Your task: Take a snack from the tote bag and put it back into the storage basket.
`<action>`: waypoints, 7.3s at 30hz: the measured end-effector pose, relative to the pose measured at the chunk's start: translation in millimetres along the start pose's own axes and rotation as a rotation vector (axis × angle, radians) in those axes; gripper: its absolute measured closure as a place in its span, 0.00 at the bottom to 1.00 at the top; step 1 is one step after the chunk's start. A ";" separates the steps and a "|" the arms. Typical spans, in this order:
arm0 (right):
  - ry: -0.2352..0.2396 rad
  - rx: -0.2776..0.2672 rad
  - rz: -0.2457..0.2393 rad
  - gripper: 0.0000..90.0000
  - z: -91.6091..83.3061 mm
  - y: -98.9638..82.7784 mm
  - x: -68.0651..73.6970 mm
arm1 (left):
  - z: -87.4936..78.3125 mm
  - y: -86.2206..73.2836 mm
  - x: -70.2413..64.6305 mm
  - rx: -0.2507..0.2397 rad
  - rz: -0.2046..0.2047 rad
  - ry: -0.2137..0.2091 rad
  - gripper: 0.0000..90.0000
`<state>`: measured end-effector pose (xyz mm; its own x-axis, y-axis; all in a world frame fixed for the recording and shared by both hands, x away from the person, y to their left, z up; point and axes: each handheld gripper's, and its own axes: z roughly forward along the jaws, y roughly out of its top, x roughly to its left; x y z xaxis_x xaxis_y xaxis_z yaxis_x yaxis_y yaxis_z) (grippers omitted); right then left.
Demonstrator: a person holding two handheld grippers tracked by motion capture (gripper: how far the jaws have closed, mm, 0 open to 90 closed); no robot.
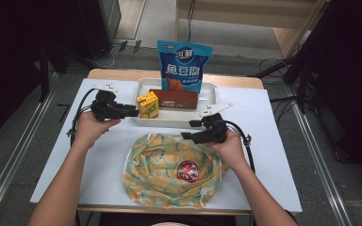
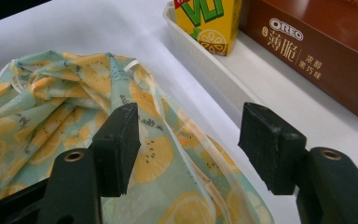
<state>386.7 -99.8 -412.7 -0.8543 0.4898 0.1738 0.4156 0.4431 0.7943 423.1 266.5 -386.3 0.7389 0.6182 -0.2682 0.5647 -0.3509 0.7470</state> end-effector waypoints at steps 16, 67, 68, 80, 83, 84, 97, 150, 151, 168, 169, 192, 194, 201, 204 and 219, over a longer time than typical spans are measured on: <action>0.006 -0.001 -0.004 0.44 -1.4 0.1 4.0 | 24.1 2.4 -9.4 0.028 0.026 -0.009 1.00; 0.010 0.002 -0.002 0.43 -3.7 -2.9 4.4 | 34.8 -0.1 2.3 0.053 0.012 0.057 0.99; 0.010 0.003 -0.001 0.43 -3.7 -2.9 4.3 | 34.3 -0.3 2.6 0.052 0.016 0.062 0.99; 0.011 0.007 -0.004 0.43 -3.7 -2.9 4.5 | 30.6 -2.2 7.7 0.044 0.004 0.066 0.97; 0.010 0.008 -0.006 0.43 -3.5 -2.9 4.4 | 29.7 -3.1 9.8 0.042 -0.006 0.069 0.97; 0.011 0.008 -0.006 0.43 -3.5 -2.9 4.5 | 29.5 -3.4 10.2 0.043 -0.007 0.071 0.97; 0.012 0.006 -0.008 0.43 -3.7 -2.8 4.8 | 25.7 -5.9 15.8 0.041 -0.039 0.069 0.94; 0.010 0.007 0.040 0.44 -42.3 -18.0 35.1 | 0.4 -20.4 -29.7 0.077 -0.028 -0.035 0.44; 0.008 0.008 0.038 0.44 -43.0 -19.0 36.5 | 0.3 -21.0 -30.5 0.077 -0.024 -0.036 0.44; 0.018 -0.002 0.014 0.45 -49.2 -20.5 47.6 | -2.3 -27.9 -28.0 0.071 -0.016 -0.046 0.44; 0.020 -0.002 0.009 0.45 -49.4 -20.3 48.1 | -2.5 -28.0 -27.6 0.071 -0.016 -0.045 0.44; 0.054 0.008 -0.021 0.45 -47.8 -33.4 68.2 | -4.1 -29.5 -27.4 0.069 -0.017 -0.040 0.44; 0.053 0.008 -0.028 0.45 -45.3 -33.7 70.9 | -4.5 -29.6 -27.1 0.068 -0.017 -0.038 0.43; 0.051 0.011 -0.016 0.44 -41.7 -39.3 76.1 | -3.7 -29.2 -27.2 0.061 -0.017 -0.047 0.44; 0.047 0.005 -0.008 0.43 -40.7 -40.4 76.7 | -3.5 -29.1 -26.9 0.062 -0.016 -0.048 0.43; 0.065 0.025 0.004 0.40 -33.6 -47.6 83.8 | -3.8 -28.6 -26.1 0.056 -0.020 -0.050 0.43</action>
<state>284.9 -105.0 -416.4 -0.8707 0.4421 0.2154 0.4264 0.4605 0.7785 386.3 263.1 -398.4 0.7440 0.5898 -0.3139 0.5982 -0.3788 0.7062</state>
